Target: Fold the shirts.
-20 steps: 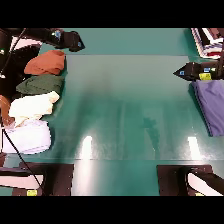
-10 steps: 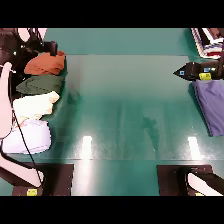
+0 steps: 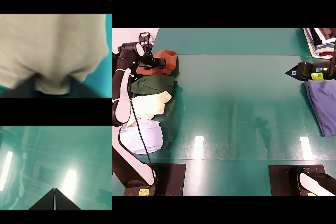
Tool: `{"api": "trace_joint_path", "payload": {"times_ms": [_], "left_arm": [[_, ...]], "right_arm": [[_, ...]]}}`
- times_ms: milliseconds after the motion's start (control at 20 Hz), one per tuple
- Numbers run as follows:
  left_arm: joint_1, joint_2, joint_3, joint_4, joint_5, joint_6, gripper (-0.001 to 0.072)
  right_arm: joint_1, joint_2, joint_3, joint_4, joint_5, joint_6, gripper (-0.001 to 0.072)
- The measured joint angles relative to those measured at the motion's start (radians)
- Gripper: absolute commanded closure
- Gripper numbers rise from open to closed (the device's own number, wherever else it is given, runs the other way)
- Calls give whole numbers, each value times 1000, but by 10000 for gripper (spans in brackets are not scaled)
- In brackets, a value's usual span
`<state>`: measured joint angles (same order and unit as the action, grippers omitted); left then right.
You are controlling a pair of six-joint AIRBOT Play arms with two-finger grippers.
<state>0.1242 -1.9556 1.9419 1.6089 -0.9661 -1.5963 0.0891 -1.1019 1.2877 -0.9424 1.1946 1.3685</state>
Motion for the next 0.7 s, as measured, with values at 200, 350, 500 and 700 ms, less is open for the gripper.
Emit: {"api": "trace_joint_path", "payload": {"times_ms": [200,350,500,700], "left_arm": [[10,20,6,-37,-8,-2,681],[5,104,43,-74,-37,-1,681],[-20,264,84,-96,-69,26,681],[-93,518,104,-110,-147,64,681]], "right_arm": [[0,0,0,2,0,0,696],[0,6,2,9,-9,0,696],[0,40,3,23,-56,0,696],[-2,121,3,28,-173,0,696]]}}
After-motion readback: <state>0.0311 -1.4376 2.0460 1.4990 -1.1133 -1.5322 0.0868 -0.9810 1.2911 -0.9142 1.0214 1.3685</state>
